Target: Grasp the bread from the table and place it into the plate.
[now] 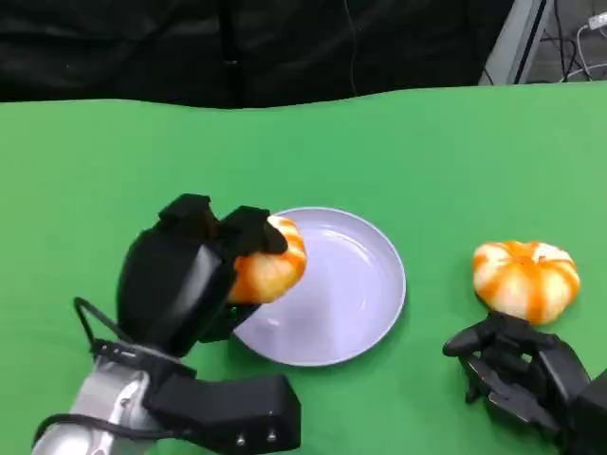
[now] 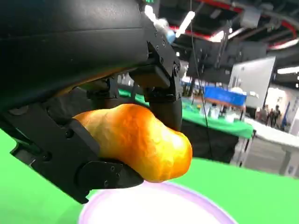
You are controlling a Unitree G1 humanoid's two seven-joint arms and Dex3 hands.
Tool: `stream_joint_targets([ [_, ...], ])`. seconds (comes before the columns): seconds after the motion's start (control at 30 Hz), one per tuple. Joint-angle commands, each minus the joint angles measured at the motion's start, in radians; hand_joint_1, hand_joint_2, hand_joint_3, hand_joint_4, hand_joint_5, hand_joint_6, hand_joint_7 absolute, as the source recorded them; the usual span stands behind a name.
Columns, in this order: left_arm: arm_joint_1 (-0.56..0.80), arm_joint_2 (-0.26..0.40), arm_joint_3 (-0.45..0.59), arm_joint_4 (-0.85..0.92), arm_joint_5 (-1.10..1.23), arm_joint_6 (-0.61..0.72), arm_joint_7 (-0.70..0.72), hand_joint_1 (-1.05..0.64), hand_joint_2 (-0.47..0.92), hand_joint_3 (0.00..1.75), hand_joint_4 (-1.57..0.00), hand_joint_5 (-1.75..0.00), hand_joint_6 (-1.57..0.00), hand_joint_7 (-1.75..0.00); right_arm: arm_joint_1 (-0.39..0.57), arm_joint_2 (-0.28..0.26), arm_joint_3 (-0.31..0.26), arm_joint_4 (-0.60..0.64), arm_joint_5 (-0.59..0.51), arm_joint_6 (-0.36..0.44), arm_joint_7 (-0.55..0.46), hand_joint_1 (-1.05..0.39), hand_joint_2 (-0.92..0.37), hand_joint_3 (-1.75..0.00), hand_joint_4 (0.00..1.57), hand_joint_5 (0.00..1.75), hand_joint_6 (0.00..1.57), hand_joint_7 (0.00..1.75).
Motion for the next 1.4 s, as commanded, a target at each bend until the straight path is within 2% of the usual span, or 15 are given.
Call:
stream_joint_targets([
  [0.03, -0.052, 0.001, -0.025, 0.086, -0.006, -0.029, 0.031, -0.06, 0.59, 0.67, -0.76, -1.75, -0.75, -1.35, 0.023, -0.007, 0.007, 0.001, -0.010, 0.023, -0.007, -0.26, -0.92, -0.46, 0.66, 1.74, 0.76, 1.03],
  [0.13, -0.084, -0.006, -0.053, 0.150, -0.010, -0.044, 0.025, -0.07, 0.67, 0.52, -0.74, -1.75, -0.67, -1.48, 0.023, -0.007, 0.008, 0.002, -0.011, 0.018, -0.008, -0.26, -0.92, -0.46, 0.66, 1.74, 0.77, 1.03],
  [0.4, -0.143, -0.024, -0.094, 0.266, -0.037, -0.084, 0.028, -0.06, 0.75, 0.36, -0.69, -1.75, -0.62, -1.55, 0.024, -0.006, 0.009, 0.001, -0.010, 0.016, -0.008, -0.27, -0.92, -0.46, 0.67, 1.74, 0.76, 1.03],
  [0.57, -0.149, -0.022, -0.099, 0.275, -0.042, -0.089, 0.035, -0.06, 0.76, 0.34, -0.68, -1.75, -0.61, -1.56, 0.024, -0.006, 0.010, 0.001, -0.010, 0.016, -0.008, -0.27, -0.92, -0.46, 0.67, 1.75, 0.76, 1.03],
  [0.6, -0.176, -0.033, -0.110, 0.320, -0.050, -0.097, 0.017, -0.06, 0.76, 0.34, -0.68, -1.75, -0.61, -1.56, 0.026, -0.005, 0.010, -0.001, -0.010, 0.015, -0.008, -0.27, -0.92, -0.46, 0.67, 1.75, 0.76, 1.03],
  [0.7, -0.223, -0.049, -0.132, 0.400, -0.067, -0.115, -0.004, -0.05, 0.86, 0.20, -0.62, -1.75, -0.60, -1.51, 0.028, -0.005, 0.012, -0.003, -0.010, 0.013, -0.008, -0.27, -0.92, -0.47, 0.67, 1.75, 0.75, 1.03],
  [0.9, -0.296, -0.067, -0.155, 0.496, -0.080, -0.114, -0.035, -0.03, 0.88, 0.10, -0.59, -1.75, -0.57, -1.48, 0.034, -0.003, 0.020, -0.018, -0.018, 0.019, -0.023, -0.25, -0.92, -0.48, 0.67, 1.75, 0.74, 1.02],
  [1.07, -0.327, -0.073, -0.167, 0.547, -0.096, -0.130, -0.046, -0.03, 0.89, 0.06, -0.57, -1.75, -0.54, -1.54, 0.040, 0.001, 0.023, -0.025, -0.015, 0.024, -0.029, -0.24, -0.92, -0.49, 0.68, 1.75, 0.75, 1.02],
  [1.23, -0.351, -0.072, -0.181, 0.589, -0.099, -0.142, -0.059, -0.02, 0.91, 0.01, -0.56, -1.74, -0.71, -1.16, 0.044, 0.005, 0.028, -0.034, -0.015, 0.031, -0.034, -0.26, -0.92, -0.48, 0.69, 1.75, 0.76, 1.01],
  [1.37, -0.358, -0.073, -0.183, 0.610, -0.108, -0.153, -0.058, -0.03, 0.90, 0.00, -0.58, -1.69, -0.78, -0.98, 0.046, 0.005, 0.030, -0.037, -0.014, 0.030, -0.035, -0.27, -0.92, -0.47, 0.68, 1.75, 0.76, 1.01],
  [1.4, -0.357, -0.072, -0.184, 0.612, -0.111, -0.152, -0.062, -0.07, 0.91, 0.01, -0.60, -1.59, -0.83, -0.80, 0.046, 0.005, 0.031, -0.037, -0.016, 0.028, -0.037, -0.26, -0.92, -0.47, 0.68, 1.75, 0.76, 1.01],
])
